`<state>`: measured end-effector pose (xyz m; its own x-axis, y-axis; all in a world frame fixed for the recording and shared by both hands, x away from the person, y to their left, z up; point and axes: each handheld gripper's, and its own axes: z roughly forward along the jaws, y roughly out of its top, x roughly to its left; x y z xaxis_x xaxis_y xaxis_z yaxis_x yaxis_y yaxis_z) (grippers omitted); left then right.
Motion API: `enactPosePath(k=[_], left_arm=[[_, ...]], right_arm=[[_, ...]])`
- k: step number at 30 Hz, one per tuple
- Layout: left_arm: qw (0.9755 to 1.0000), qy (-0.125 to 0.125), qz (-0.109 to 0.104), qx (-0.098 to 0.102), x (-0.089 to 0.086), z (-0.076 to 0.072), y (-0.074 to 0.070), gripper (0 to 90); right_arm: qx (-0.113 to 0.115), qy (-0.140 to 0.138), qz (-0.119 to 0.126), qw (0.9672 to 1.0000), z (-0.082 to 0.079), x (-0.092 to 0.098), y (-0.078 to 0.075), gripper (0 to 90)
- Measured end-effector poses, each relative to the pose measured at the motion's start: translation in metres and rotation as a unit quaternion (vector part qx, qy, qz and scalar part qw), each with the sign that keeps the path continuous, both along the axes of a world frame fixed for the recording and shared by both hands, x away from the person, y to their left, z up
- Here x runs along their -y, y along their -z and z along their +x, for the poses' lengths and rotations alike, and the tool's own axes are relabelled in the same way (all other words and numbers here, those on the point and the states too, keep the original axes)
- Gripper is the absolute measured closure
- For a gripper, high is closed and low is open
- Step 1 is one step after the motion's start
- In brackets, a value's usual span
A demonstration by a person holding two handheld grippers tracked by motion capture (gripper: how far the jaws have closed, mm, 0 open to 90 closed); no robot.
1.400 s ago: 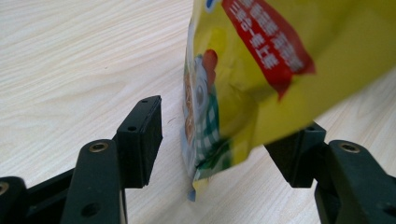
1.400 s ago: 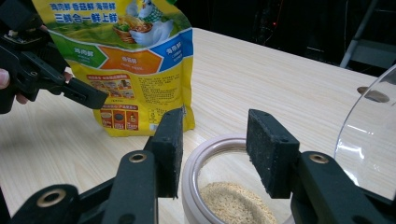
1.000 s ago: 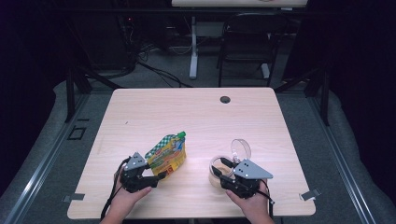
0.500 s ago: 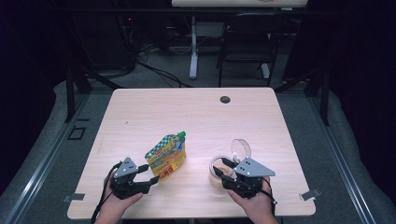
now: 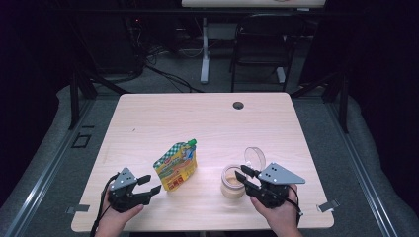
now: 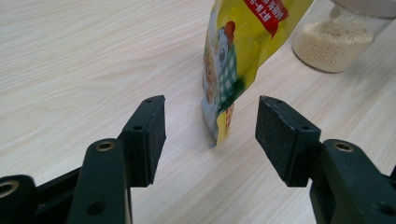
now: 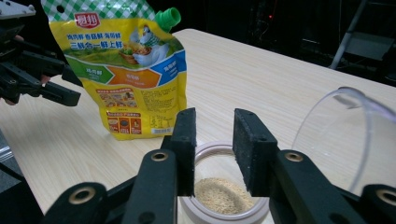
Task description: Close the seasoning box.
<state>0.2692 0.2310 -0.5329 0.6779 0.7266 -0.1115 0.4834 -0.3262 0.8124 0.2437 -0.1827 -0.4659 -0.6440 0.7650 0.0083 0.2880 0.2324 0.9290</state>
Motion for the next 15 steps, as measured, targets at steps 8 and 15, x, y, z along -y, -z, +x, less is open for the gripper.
enactPosePath(k=[8,15], left_arm=[[0.9998,0.016,-0.006,0.004,-0.002,-0.005,-0.004,43.7],[1.0000,-0.003,-0.001,0.004,-0.009,-0.003,-0.005,44.2]], right_arm=[[0.001,0.009,0.001,1.0000,-0.002,0.010,-0.008,79.0],[0.001,0.012,0.003,0.9999,-0.003,0.015,-0.013,82.9]])
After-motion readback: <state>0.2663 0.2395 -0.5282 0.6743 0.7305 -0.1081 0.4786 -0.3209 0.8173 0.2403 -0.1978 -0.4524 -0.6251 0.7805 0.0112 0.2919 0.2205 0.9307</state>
